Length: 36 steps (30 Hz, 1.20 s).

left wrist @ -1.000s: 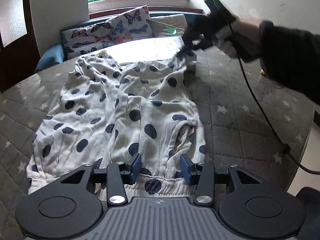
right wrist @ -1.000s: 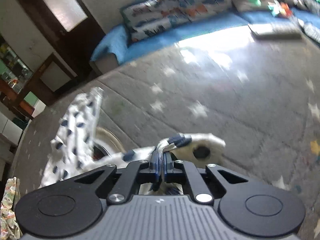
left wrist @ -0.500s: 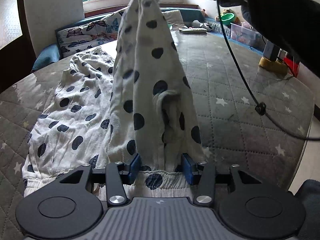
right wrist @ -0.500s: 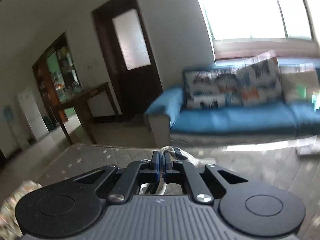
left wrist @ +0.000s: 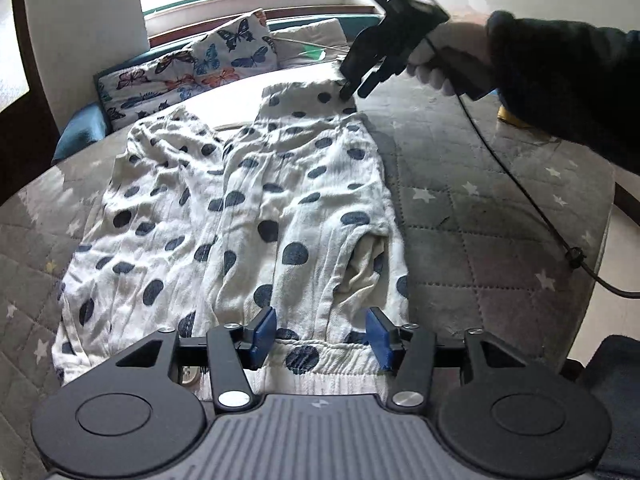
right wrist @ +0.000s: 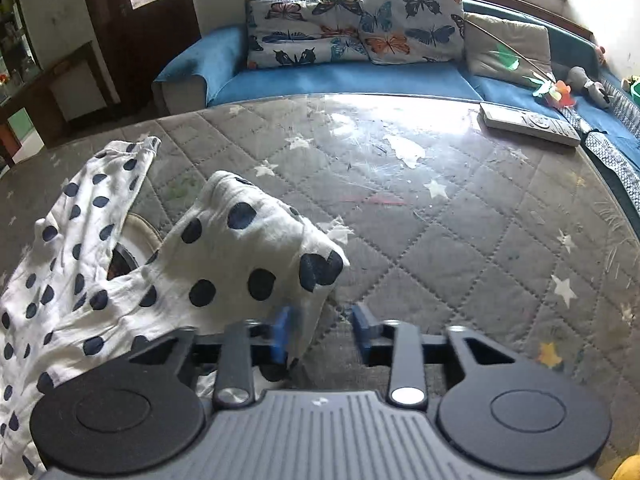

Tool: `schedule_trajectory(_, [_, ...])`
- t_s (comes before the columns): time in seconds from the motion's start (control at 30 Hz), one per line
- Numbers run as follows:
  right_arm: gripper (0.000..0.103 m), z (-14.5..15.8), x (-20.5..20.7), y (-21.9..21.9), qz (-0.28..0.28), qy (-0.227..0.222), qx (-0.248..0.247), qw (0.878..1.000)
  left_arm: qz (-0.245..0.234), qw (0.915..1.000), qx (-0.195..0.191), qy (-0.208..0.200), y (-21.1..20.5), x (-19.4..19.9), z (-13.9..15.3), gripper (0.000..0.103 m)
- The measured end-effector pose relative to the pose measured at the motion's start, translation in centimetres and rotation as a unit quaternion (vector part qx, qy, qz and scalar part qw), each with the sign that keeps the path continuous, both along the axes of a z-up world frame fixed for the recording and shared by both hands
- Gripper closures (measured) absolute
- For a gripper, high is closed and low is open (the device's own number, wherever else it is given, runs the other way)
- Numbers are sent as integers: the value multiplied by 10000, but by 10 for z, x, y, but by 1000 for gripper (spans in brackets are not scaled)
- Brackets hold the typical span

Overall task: Fold clothes
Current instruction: 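Lay the garment flat with the right tool while the left tool holds the waistband, then pull the pant leg end taut with the right tool away from the left tool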

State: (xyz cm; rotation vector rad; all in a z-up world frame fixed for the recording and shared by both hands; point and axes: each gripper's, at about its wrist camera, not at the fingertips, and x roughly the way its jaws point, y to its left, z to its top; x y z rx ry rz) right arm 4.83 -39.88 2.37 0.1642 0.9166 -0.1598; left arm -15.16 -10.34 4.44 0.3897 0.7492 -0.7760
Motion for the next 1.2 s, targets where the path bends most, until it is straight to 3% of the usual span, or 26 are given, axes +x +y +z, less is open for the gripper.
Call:
schedule_trajectory(0.1, [65,6,-1,-11,-155,-248,317,9991,-57,10000,-38,-59,-1,-3,6,41])
schedule_trajectory(0.17, [65,7,1,-25,-299,-446,794,9954,-119,9999,-106,-29,0,-4,10,38])
schedule_trajectory(0.27, [65,0,10,-45,-520,-417,1507,9863,-195,9997,-121,-39,-3,-5,14,38])
schedule_trajectory(0.37, [64,-12,16,-52,-727,-361,1847,9794,-221,9996,-182,-70,-6,-5,19,38])
schedule_trajectory(0.5, [65,-22,17,-60,-830,-666,2474,9631,-285,9986,-434,-23,-6,-3,27,36])
schedule_trajectory(0.57, [83,-23,18,-63,-920,-947,2702,9537,-289,9987,-416,25,-11,-1,23,36])
schedule_trajectory(0.7, [89,0,14,-49,-425,-1723,2563,9502,-283,9992,-248,163,-20,3,10,36])
schedule_trajectory(0.8, [89,31,1,-12,688,-2210,1297,9642,-277,9990,-232,266,-21,5,4,36])
schedule_trajectory(0.87, [88,35,3,8,1011,-1784,344,9781,-265,9990,-219,294,-21,6,2,36])
schedule_trajectory(0.97, [86,19,12,-6,346,-1120,53,9931,-270,9989,-223,314,-21,7,0,36])
schedule_trajectory(1.03, [85,9,13,-32,-164,-1020,701,9922,-291,9989,-215,302,-22,6,-1,36])
schedule_trajectory(1.1, [83,-2,14,-57,-592,-998,1603,9802,-315,9988,-191,313,-23,5,-1,36])
schedule_trajectory(1.2, [71,-14,18,-71,-853,-918,1995,9719,-335,9987,-156,341,-23,5,-3,38])
